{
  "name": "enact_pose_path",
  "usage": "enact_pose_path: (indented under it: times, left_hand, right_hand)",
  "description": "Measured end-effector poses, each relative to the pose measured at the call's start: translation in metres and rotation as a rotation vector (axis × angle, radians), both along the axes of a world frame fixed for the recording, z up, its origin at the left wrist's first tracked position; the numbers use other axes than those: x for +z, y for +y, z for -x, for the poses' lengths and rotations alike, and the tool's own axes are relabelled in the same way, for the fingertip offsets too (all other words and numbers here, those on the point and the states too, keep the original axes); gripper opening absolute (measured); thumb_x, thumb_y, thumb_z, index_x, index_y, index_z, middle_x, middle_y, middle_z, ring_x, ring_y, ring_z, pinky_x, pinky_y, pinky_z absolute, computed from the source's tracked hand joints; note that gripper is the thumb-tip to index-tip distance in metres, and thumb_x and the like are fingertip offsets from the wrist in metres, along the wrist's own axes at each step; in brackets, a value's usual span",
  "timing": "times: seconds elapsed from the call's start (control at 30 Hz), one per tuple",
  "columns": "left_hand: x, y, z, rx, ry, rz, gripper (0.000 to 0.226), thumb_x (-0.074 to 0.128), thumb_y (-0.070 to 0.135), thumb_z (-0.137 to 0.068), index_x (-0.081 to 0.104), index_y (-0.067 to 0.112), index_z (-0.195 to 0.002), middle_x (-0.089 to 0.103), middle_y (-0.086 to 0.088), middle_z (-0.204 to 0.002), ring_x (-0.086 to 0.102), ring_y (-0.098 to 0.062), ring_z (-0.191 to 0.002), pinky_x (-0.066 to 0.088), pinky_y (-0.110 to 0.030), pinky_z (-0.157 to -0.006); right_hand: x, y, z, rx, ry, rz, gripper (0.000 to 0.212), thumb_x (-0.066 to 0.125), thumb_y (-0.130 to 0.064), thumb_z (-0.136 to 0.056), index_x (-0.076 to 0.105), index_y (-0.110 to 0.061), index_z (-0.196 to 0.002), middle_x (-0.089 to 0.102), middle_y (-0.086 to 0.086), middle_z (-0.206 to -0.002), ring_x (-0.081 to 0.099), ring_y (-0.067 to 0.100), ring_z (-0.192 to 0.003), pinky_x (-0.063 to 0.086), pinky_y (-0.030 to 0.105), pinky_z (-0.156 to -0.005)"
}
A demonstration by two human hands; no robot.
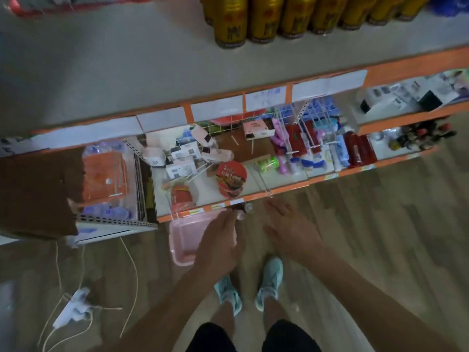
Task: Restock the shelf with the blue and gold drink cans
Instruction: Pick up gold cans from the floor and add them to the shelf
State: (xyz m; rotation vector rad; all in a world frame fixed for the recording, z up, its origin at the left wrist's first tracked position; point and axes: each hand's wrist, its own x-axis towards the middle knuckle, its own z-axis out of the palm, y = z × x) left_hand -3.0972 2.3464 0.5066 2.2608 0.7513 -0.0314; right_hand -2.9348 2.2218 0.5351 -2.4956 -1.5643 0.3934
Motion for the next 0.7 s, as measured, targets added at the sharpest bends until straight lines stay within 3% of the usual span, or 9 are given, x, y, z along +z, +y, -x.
enact_pose_path:
  times: [0.1, 0.17, 0.23, 0.3, 0.4, 0.5, 0.57, 0.7]
  left_hand:
    - [-0.044, -0.012, -0.007, -0.036, 0.057, -0.06, 0.064, 0.068, 0.028, -0.087, 0.049, 0.004, -0.142, 0.059, -0.016, -0.136, 0.061, -0.035, -0.117, 0.053, -0.048, -0.098]
    - [-0.076, -0.019, -0.015, -0.051, 0.084, -0.095, 0.071, 0.074, 0.027, -0.083, 0.046, 0.006, -0.145, 0.059, -0.015, -0.137, 0.062, -0.036, -0.115, 0.055, -0.049, -0.094]
    - [-0.116, -0.026, -0.021, -0.054, 0.121, -0.124, 0.076, 0.074, 0.03, -0.083, 0.04, 0.01, -0.148, 0.058, -0.014, -0.138, 0.061, -0.035, -0.118, 0.055, -0.052, -0.094]
    - [-0.163, -0.03, -0.028, -0.067, 0.138, -0.132, 0.079, 0.078, 0.029, -0.08, 0.041, 0.008, -0.147, 0.06, -0.016, -0.134, 0.062, -0.037, -0.116, 0.056, -0.054, -0.092]
    - [-0.23, -0.035, -0.037, -0.122, 0.17, -0.138, 0.081, 0.084, 0.026, -0.072, 0.046, 0.004, -0.14, 0.061, -0.02, -0.131, 0.063, -0.039, -0.115, 0.057, -0.053, -0.09]
    - [-0.303, -0.036, -0.046, -0.162, 0.22, -0.163, 0.083, 0.086, 0.027, -0.068, 0.049, 0.005, -0.139, 0.06, -0.017, -0.133, 0.057, -0.035, -0.121, 0.051, -0.043, -0.097]
    - [-0.355, -0.034, -0.051, -0.177, 0.269, -0.177, 0.078, 0.084, 0.028, -0.072, 0.052, 0.002, -0.139, 0.058, -0.02, -0.138, 0.057, -0.038, -0.126, 0.049, -0.046, -0.102]
    - [-0.446, -0.027, -0.058, -0.179, 0.311, -0.169, 0.077, 0.061, 0.036, -0.094, 0.026, 0.006, -0.156, 0.028, -0.015, -0.162, 0.024, -0.029, -0.151, 0.019, -0.04, -0.122]
  right_hand:
    - [-0.05, -0.012, -0.01, -0.005, 0.043, 0.049, 0.063, 0.084, -0.023, -0.066, 0.067, -0.007, -0.124, 0.07, 0.012, -0.122, 0.072, 0.032, -0.102, 0.06, 0.036, -0.068]
    - [-0.094, -0.023, -0.018, -0.055, 0.132, 0.093, 0.054, 0.06, -0.032, -0.081, 0.063, -0.006, -0.129, 0.066, 0.015, -0.128, 0.068, 0.036, -0.11, 0.058, 0.043, -0.082]
    - [-0.142, -0.032, -0.027, -0.104, 0.171, 0.147, 0.063, 0.037, -0.04, -0.085, 0.062, -0.005, -0.131, 0.063, 0.015, -0.133, 0.064, 0.035, -0.117, 0.056, 0.045, -0.09]
    - [-0.19, -0.039, -0.036, -0.108, 0.176, 0.191, 0.068, 0.03, -0.042, -0.087, 0.059, -0.005, -0.136, 0.059, 0.014, -0.139, 0.059, 0.033, -0.125, 0.053, 0.044, -0.098]
    - [-0.256, -0.05, -0.048, -0.127, 0.2, 0.237, 0.065, 0.033, -0.041, -0.088, 0.056, -0.006, -0.138, 0.058, 0.013, -0.141, 0.057, 0.033, -0.128, 0.052, 0.046, -0.101]
    - [-0.326, -0.059, -0.057, -0.11, 0.241, 0.254, 0.064, 0.034, -0.038, -0.085, 0.06, -0.003, -0.132, 0.061, 0.016, -0.135, 0.06, 0.035, -0.123, 0.054, 0.049, -0.097]
    - [-0.372, -0.063, -0.062, -0.132, 0.232, 0.245, 0.055, 0.044, -0.03, -0.087, 0.06, -0.002, -0.131, 0.062, 0.017, -0.133, 0.06, 0.036, -0.122, 0.053, 0.047, -0.099]
    - [-0.461, -0.064, -0.073, -0.083, 0.191, 0.265, 0.055, 0.051, -0.029, -0.1, 0.038, -0.012, -0.151, 0.04, 0.005, -0.156, 0.036, 0.022, -0.144, 0.032, 0.035, -0.115]
